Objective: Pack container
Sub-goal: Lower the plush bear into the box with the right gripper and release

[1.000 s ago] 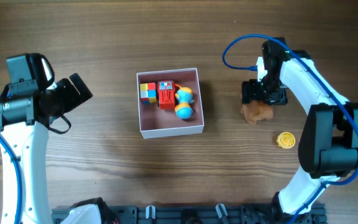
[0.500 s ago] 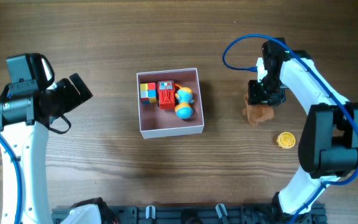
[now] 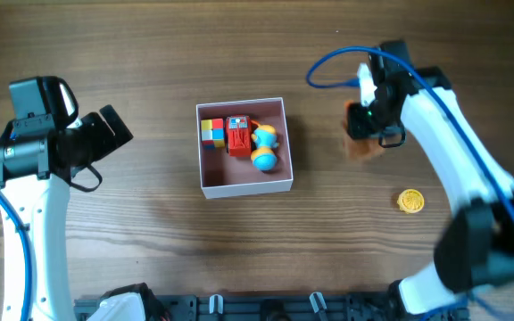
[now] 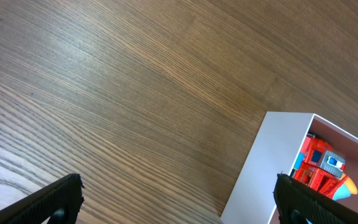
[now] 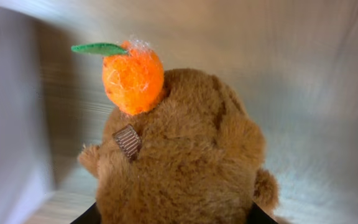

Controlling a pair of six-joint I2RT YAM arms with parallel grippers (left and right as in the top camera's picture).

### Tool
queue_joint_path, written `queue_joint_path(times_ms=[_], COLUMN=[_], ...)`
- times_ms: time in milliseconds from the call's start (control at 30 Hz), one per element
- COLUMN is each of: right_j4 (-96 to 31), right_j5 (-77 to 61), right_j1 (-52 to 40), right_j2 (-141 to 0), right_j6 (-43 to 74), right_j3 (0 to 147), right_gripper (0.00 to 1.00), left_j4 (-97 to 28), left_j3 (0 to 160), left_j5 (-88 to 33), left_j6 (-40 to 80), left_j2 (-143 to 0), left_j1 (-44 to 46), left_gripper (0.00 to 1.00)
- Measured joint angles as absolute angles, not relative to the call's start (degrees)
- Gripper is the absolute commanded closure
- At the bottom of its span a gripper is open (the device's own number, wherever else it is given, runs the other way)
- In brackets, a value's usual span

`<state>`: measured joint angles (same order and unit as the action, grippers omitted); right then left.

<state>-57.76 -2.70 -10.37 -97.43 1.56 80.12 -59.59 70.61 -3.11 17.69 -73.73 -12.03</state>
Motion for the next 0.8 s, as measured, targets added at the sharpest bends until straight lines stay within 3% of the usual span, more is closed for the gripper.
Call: queue_joint_path(times_ms=[200,367,533,800], right_j4=[-53.5,-52.4,-50.9,-50.0], right_j5=[-3.8,-4.1,-4.1,-6.4], right_j1=[-28.9,-39.6,-43.7,-44.1], right_j2=[-81.6,-86.3,-97.5,-105.3], right_j6=[-5.6,-14.3,-22.3,-22.9], right_j3=[88.0,88.0,87.6,87.5], right_gripper=[0.96,0.96,0.96,0.96], left_j4=[-59.3,-59.5,-59.6,-59.6], left_j3=[70.6,70.6,70.6,70.6], left_j5=[-2.9,-3.0,-3.1,-3.1], left_j6=[17.7,18.0,18.0,18.0], left_j2=[-73.6,-70.3,-69.1,-69.1], left_j1=[-15.2,-19.9,-19.9,-19.9], left_gripper=[0.02,0.01,0.01,0.01])
